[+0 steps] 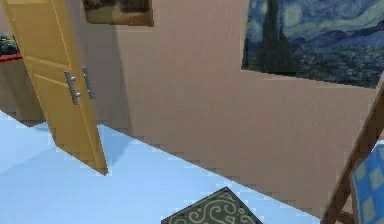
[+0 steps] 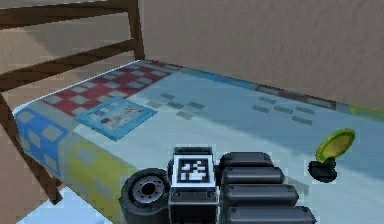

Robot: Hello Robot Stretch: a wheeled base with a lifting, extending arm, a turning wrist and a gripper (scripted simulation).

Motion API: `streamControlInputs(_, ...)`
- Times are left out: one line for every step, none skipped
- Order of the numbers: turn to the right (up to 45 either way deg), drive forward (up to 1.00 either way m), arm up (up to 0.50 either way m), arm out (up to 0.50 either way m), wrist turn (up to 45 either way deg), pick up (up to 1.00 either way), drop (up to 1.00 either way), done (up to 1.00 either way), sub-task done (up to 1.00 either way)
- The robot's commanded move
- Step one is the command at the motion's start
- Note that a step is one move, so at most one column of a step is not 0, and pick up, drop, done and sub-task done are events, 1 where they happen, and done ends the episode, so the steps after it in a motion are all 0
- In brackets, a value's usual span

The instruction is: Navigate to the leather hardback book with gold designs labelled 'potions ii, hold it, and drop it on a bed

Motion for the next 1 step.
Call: streamControlInputs(0.0,0.0,0.0,0.48,0.0,0.0,0.0,0.0,0.0)
